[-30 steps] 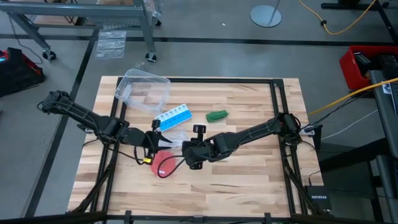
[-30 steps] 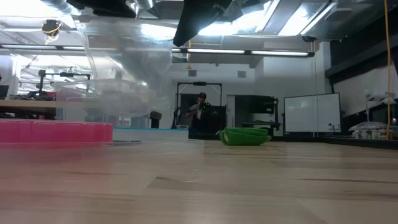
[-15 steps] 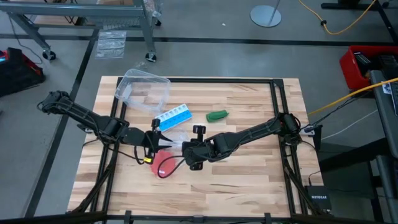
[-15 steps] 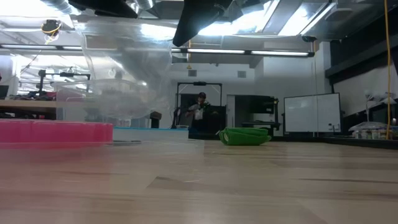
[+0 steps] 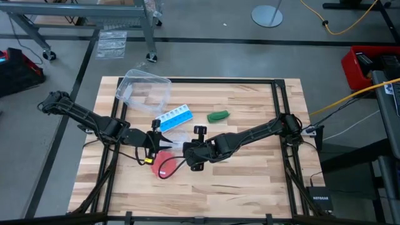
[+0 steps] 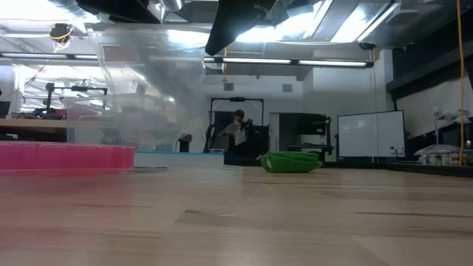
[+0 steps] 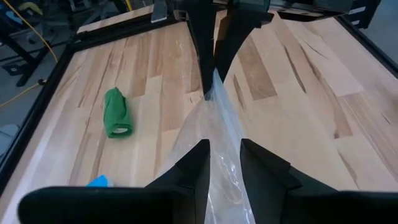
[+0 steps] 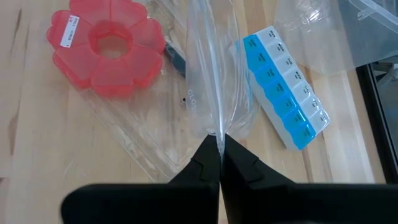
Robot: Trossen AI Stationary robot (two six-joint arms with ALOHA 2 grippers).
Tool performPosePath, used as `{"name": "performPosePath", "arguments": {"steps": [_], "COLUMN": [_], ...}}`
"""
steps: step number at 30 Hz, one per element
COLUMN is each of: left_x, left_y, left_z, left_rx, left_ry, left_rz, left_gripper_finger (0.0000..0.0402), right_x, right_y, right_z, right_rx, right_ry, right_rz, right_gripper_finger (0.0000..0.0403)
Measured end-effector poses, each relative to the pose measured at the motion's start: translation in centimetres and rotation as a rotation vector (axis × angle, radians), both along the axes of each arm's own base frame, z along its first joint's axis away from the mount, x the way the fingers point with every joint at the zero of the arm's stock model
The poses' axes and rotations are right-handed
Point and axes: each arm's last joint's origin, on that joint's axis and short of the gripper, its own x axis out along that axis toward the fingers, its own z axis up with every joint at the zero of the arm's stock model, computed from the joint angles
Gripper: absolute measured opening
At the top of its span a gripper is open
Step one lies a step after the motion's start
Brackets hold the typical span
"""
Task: Roll bandage
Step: Put the green bandage into the transparent zip bag
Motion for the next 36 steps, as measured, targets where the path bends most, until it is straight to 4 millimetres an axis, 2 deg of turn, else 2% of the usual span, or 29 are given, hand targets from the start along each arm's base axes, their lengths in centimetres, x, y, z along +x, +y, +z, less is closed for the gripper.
{"name": "performPosePath", "arguments": {"steps": [36], "left_x": [-0.08], "left_y": [-0.05], "left_z": [-0.12], "left_rx": [-0.009], "left_ry": [0.016], "left_rz": [-0.013], "left_gripper_finger": [0.0074], "right_x": [0.05], "right_y": [-0.03], "right_z": [0.04], "right_rx": [-0.007], "right_ry": [-0.008], "right_rz": [-0.005], "right_gripper_finger": [0.0001]}}
